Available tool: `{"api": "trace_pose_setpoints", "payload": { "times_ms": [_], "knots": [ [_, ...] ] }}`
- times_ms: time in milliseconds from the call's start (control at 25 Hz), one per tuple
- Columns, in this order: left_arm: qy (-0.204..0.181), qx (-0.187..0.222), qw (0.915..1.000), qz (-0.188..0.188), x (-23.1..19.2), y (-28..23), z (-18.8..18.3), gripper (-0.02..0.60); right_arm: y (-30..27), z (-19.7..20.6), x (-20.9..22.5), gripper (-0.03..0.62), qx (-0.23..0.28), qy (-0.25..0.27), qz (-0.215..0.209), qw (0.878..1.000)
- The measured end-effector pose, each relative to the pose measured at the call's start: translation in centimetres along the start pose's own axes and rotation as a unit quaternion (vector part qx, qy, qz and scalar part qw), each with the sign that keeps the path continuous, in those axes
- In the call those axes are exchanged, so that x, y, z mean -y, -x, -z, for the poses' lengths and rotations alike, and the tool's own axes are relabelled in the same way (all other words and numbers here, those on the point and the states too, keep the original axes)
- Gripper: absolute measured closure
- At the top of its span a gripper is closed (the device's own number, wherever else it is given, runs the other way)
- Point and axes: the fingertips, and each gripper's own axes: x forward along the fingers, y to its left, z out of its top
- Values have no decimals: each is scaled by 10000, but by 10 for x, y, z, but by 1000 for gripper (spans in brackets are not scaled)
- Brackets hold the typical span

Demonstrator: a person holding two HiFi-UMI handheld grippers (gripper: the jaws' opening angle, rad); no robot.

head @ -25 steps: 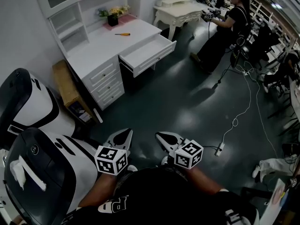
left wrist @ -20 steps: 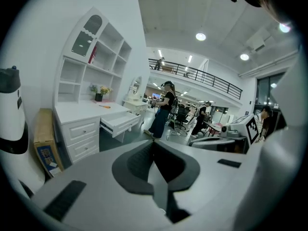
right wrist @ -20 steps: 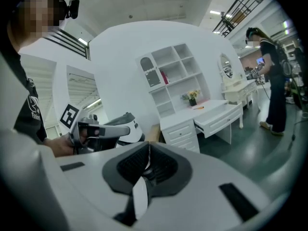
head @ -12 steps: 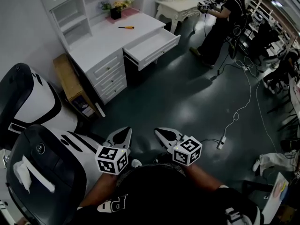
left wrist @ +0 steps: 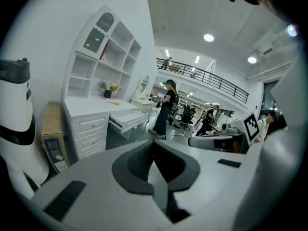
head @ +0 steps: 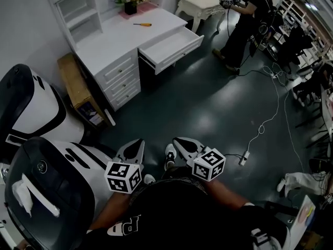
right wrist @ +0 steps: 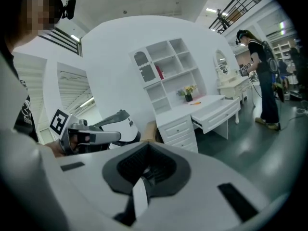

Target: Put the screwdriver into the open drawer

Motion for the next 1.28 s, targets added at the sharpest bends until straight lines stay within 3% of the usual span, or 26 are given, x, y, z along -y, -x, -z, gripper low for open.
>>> {"api": "trace_pose_setpoints", "payload": {
  "times_ms": [240, 600, 1040, 1280],
  "knots": [
    [67, -22, 9997, -240, -12, -32, -22, 571, -32, -39, 35, 585, 96, 1, -203, 9997],
    [322, -20, 9993, -163, -21, -109, -68, 571, -61, -86, 101, 585, 187, 88, -356, 9992],
    [27, -77, 9995, -320, -14, -175, -103, 571, -74, -117, 161, 585, 195, 74, -525, 9984],
    [377, -37, 9987, -348, -17, -200, -113, 571, -77, -128, 185, 585, 193, 66, -597, 9980]
  ]
}}
